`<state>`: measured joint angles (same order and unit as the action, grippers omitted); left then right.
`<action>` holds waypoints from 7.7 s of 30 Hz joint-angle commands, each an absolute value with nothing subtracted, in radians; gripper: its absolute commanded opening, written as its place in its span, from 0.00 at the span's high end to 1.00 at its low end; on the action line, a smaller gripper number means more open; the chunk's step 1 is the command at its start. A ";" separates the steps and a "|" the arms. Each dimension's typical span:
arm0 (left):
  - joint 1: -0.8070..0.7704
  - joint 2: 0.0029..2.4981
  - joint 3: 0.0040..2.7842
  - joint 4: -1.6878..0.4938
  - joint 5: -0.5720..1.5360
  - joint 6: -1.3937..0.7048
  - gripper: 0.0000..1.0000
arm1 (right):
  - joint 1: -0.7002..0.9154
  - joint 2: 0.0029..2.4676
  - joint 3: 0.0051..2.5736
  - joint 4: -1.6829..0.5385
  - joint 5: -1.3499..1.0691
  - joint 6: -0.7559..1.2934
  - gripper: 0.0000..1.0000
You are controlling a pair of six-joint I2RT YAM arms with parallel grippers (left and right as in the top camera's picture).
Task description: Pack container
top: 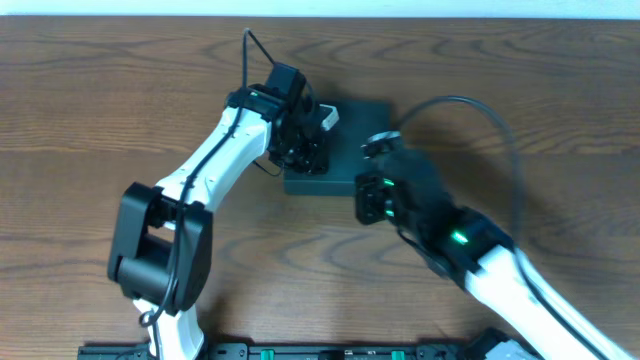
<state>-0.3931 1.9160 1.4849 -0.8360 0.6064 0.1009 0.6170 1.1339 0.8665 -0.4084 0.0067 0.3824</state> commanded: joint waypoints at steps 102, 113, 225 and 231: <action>-0.038 0.025 0.234 -0.521 -0.011 -0.068 0.05 | 0.435 1.015 0.871 -0.752 0.060 0.320 0.01; -0.038 0.003 0.159 -0.525 -0.004 -0.068 0.05 | 0.435 1.015 0.871 -0.752 0.060 0.320 0.01; -0.038 0.004 0.143 -0.526 -0.007 -0.048 0.05 | 0.171 0.006 0.161 -0.737 0.056 0.145 0.01; -0.038 0.004 0.143 -0.526 -0.007 -0.048 0.05 | 0.171 0.006 0.161 -0.737 0.056 0.145 0.01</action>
<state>-0.0418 0.0101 0.1566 -0.5266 -0.0036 -0.0521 0.1795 0.0147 0.1745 -0.7391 0.0593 0.1295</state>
